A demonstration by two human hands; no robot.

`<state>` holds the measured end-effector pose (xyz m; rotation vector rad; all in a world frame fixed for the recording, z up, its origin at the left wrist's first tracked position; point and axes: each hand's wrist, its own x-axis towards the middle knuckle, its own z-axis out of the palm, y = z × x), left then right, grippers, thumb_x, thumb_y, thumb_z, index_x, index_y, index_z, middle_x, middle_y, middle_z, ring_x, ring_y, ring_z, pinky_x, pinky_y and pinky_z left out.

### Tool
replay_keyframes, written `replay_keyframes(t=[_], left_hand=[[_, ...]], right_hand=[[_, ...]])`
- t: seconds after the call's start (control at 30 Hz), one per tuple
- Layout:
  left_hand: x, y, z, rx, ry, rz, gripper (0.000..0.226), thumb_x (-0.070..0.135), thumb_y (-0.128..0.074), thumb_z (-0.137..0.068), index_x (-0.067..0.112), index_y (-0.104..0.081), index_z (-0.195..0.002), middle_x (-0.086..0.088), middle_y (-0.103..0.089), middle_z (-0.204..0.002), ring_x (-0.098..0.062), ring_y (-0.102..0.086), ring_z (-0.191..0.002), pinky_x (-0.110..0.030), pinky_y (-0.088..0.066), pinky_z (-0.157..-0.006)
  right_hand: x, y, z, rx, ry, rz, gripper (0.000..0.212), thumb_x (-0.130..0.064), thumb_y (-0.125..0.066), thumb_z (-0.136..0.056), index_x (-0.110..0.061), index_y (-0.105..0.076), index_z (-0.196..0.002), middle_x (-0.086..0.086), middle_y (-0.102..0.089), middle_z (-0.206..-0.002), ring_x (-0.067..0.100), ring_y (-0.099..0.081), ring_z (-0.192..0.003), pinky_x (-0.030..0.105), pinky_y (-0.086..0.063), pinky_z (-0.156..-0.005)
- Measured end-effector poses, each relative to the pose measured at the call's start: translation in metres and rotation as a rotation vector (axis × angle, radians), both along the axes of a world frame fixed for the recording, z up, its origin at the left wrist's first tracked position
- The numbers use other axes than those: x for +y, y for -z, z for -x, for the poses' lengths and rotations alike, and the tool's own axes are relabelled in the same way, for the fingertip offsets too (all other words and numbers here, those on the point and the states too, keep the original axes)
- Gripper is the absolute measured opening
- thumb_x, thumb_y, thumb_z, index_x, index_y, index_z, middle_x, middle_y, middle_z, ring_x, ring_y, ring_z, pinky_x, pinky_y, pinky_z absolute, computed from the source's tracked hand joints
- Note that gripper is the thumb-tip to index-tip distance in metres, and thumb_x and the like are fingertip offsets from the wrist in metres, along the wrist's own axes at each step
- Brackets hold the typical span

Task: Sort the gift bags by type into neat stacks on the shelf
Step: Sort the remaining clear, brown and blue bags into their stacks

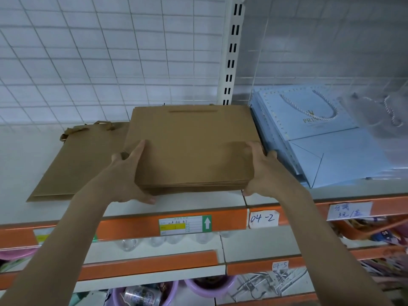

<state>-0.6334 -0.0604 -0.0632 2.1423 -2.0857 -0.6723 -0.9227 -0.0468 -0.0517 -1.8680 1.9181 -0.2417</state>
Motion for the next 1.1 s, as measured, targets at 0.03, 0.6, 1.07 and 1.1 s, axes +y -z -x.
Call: replay_keyframes(t=[0.03, 0.6, 1.07, 1.1], left_hand=[[0.001, -0.001, 0.001, 0.006, -0.003, 0.007, 0.138, 0.038, -0.089, -0.05, 0.045, 0.014, -0.142, -0.014, -0.008, -0.145, -0.037, -0.038, -0.12, -0.039, -0.048, -0.085], [0.009, -0.014, 0.014, -0.046, -0.143, 0.116, 0.108, 0.017, -0.085, -0.057, 0.01, -0.015, -0.138, -0.009, -0.051, -0.087, -0.025, -0.056, -0.069, -0.027, -0.039, -0.048], [0.009, -0.015, 0.005, -0.067, -0.183, 0.06, 0.083, 0.042, -0.089, -0.034, 0.007, -0.062, -0.104, -0.005, -0.062, -0.095, -0.021, -0.06, -0.083, -0.031, -0.051, -0.065], [0.009, -0.014, 0.005, -0.067, -0.181, 0.061, 0.086, 0.042, -0.089, -0.034, 0.006, -0.06, -0.107, -0.006, -0.06, -0.099, -0.022, -0.059, -0.086, -0.032, -0.051, -0.068]], right_hand=[[-0.002, 0.0, 0.001, -0.016, -0.002, -0.004, 0.109, -0.004, -0.077, -0.066, -0.035, -0.003, -0.139, 0.02, -0.021, -0.138, 0.025, -0.047, -0.094, 0.031, -0.043, -0.074], [-0.004, -0.006, 0.007, 0.006, 0.157, -0.016, 0.105, -0.017, -0.087, -0.058, 0.001, -0.023, -0.139, 0.014, -0.051, -0.122, 0.025, -0.054, -0.104, 0.03, -0.046, -0.077], [0.005, -0.005, 0.002, 0.065, 0.219, -0.097, 0.077, -0.03, -0.087, -0.057, 0.004, -0.051, -0.115, 0.009, -0.059, -0.104, 0.025, -0.058, -0.1, 0.028, -0.047, -0.077], [0.005, -0.007, 0.002, 0.075, 0.21, -0.102, 0.072, -0.032, -0.087, -0.056, 0.002, -0.054, -0.11, 0.007, -0.058, -0.097, 0.024, -0.059, -0.097, 0.028, -0.049, -0.077]])
